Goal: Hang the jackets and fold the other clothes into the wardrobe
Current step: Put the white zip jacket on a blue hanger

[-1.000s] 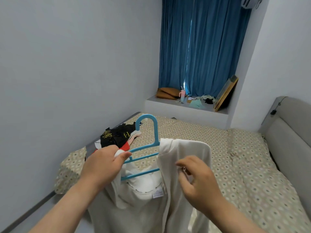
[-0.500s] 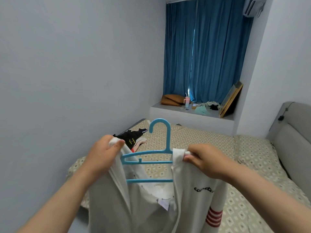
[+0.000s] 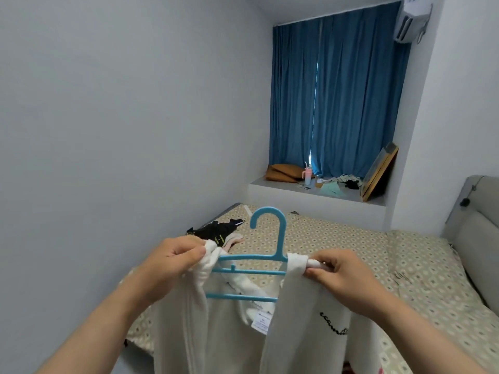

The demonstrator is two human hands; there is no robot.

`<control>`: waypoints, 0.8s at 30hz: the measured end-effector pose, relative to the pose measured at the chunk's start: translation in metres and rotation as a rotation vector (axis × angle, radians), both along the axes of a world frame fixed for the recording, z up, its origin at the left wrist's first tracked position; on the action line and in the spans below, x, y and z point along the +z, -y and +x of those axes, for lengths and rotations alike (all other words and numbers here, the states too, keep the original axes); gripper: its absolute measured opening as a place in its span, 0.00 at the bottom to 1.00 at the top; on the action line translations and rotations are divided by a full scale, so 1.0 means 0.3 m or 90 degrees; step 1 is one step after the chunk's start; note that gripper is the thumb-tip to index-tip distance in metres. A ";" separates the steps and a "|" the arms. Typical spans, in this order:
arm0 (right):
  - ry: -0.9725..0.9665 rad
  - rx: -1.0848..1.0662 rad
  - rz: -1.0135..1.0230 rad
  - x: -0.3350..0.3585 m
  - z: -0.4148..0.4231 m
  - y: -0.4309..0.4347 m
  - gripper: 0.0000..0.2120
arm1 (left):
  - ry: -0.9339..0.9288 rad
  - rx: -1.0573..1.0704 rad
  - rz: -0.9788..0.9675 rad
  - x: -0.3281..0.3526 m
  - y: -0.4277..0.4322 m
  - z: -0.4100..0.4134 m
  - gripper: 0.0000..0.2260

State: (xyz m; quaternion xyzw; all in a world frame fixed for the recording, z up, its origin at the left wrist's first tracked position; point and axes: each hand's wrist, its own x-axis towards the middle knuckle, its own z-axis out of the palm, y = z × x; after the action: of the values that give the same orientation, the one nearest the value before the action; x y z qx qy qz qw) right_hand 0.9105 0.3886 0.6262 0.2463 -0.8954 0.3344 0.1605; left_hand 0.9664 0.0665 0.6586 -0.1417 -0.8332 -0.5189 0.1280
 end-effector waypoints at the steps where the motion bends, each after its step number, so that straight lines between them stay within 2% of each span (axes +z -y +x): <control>1: -0.012 0.002 -0.005 0.008 0.007 -0.001 0.11 | 0.014 0.016 0.002 0.004 0.008 -0.002 0.12; 3: -0.026 0.010 -0.017 0.025 0.014 -0.007 0.09 | 0.054 0.032 -0.022 0.013 0.026 -0.015 0.05; 4: -0.026 0.020 -0.017 0.030 0.015 -0.010 0.10 | 0.079 0.036 -0.058 0.017 0.034 -0.024 0.05; 7: -0.013 0.028 -0.011 0.042 0.004 -0.009 0.09 | 0.231 0.040 -0.278 0.029 0.041 -0.053 0.15; 9: -0.003 0.038 -0.009 0.046 -0.005 0.001 0.04 | 0.360 -0.017 -0.273 0.034 0.023 -0.069 0.19; 10: 0.008 0.046 -0.005 0.045 -0.008 0.008 0.03 | 0.385 -0.036 -0.266 0.034 0.009 -0.073 0.16; 12: 0.039 0.050 0.003 0.047 -0.015 0.016 0.04 | 0.348 -0.052 -0.261 0.026 -0.011 -0.087 0.08; 14: 0.109 0.063 -0.002 0.056 -0.029 0.001 0.09 | 0.257 -0.047 -0.281 0.017 -0.020 -0.097 0.01; 15: 0.188 0.090 -0.032 0.067 -0.038 -0.013 0.13 | 0.204 -0.036 -0.314 0.011 -0.022 -0.101 0.02; 17: 0.466 0.151 -0.134 0.084 -0.055 -0.035 0.20 | 0.123 -0.026 -0.372 -0.003 -0.032 -0.106 0.03; 18: 0.606 0.147 -0.141 0.086 -0.070 -0.042 0.24 | 0.098 -0.031 -0.390 -0.012 -0.041 -0.107 0.04; 20: 0.763 0.120 -0.040 0.065 -0.104 -0.048 0.32 | 0.072 -0.035 -0.416 -0.034 -0.063 -0.109 0.04; 22: 0.805 0.120 0.013 0.039 -0.119 -0.036 0.26 | 0.064 -0.015 -0.441 -0.054 -0.077 -0.115 0.04; 24: 0.814 0.132 -0.028 0.020 -0.124 -0.032 0.21 | 0.063 0.009 -0.435 -0.073 -0.071 -0.122 0.05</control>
State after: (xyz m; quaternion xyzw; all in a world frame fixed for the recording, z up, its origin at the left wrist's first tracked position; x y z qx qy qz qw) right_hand 0.8733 0.3983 0.6323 0.0805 -0.7787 0.4473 -0.4325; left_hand 0.9298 0.0878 0.6368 -0.1449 -0.9650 -0.2156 0.0360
